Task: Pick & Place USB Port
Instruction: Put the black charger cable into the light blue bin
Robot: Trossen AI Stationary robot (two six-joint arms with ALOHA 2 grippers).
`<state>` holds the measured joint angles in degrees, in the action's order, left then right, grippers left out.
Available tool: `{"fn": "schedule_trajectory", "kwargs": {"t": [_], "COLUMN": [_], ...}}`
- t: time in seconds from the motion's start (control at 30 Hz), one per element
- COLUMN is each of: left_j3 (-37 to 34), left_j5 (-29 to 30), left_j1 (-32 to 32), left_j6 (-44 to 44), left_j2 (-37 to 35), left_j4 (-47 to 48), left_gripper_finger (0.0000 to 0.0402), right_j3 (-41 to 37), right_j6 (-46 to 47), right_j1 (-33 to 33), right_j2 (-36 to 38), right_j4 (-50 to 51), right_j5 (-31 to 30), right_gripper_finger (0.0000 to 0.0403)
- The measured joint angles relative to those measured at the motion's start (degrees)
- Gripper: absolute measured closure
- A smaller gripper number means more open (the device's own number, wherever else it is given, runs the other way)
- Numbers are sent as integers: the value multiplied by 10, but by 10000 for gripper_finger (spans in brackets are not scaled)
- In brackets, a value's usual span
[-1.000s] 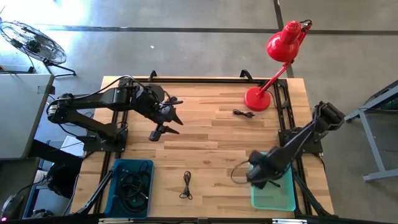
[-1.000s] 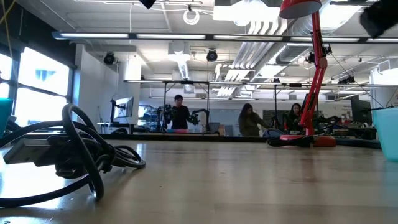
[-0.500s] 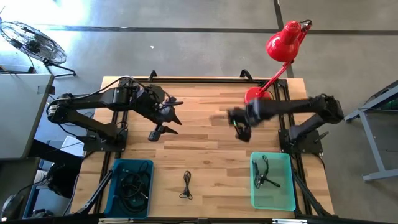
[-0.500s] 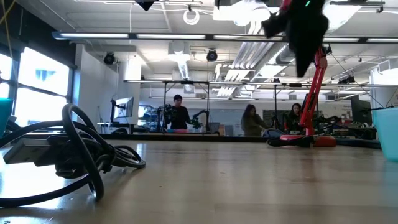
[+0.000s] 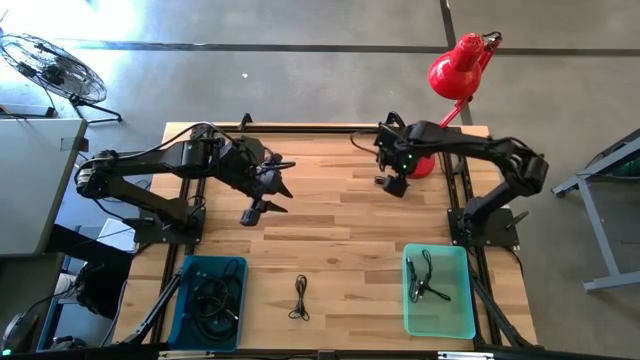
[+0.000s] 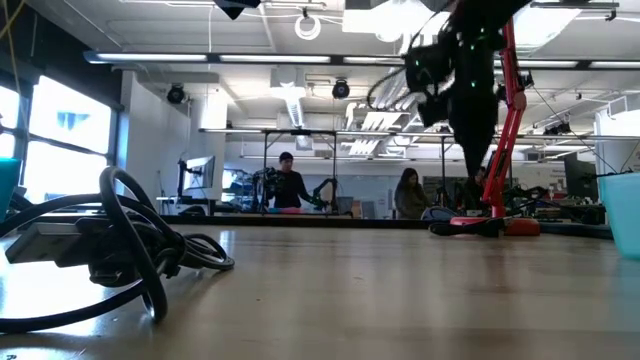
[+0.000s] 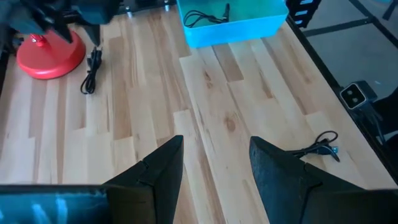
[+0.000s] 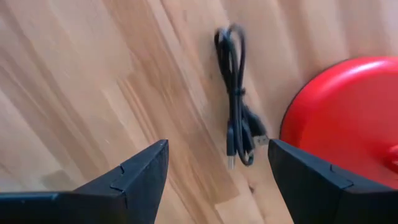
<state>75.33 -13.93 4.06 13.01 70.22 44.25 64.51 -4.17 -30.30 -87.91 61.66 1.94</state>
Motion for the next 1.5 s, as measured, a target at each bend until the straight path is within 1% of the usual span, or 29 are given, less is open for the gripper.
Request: {"fn": "schedule_trajectory", "kwargs": {"t": [0.2,0.37,0.5,0.57,0.63,0.67,0.73,0.83,0.87,0.9,0.97,1.07,1.27,1.4,1.5], "left_j3": [0,0,0,0,0,0,0,0,0,0,0,0,0,0,0], "left_j5": [10,16,17,17,17,17,17,16,17,16,16,16,15,12,12], "left_j1": [0,0,0,0,0,0,0,0,0,0,0,0,-1,-1,-1], "left_j6": [-2,-9,-15,-18,-21,-24,-27,-27,-27,-27,-27,-27,-28,-28,-23], "left_j2": [0,0,0,0,0,0,0,0,0,0,0,0,0,0,0], "left_j4": [-3,-4,-4,-4,-4,-4,-4,-4,-4,-4,-4,-4,-4,4,15], "left_gripper_finger": [222,222,222,222,222,222,222,222,222,222,222,222,222,222,222], "right_j3": [-50,-73,-86,-87,-87,-87,-87,-84,-82,-78,-67,-43,16,57,93], "right_j6": [-27,-38,-41,-42,-46,-49,-51,-53,-53,-49,-38,-37,-16,17,85], "right_j1": [-2,-2,-2,-2,-2,-2,1,3,3,3,3,3,18,57,104], "right_j2": [-48,-84,-113,-125,-133,-133,-131,-123,-122,-121,-121,-121,-112,-70,-14], "right_j4": [-44,-94,-130,-134,-134,-135,-138,-136,-131,-126,-112,-87,7,100,183], "right_j5": [2,-5,-34,-41,-46,-50,-62,-85,-89,-95,-100,-97,-99,-104,-91], "right_gripper_finger": [135,135,136,144,169,189,241,351,372,379,374,381,381,381,381]}}
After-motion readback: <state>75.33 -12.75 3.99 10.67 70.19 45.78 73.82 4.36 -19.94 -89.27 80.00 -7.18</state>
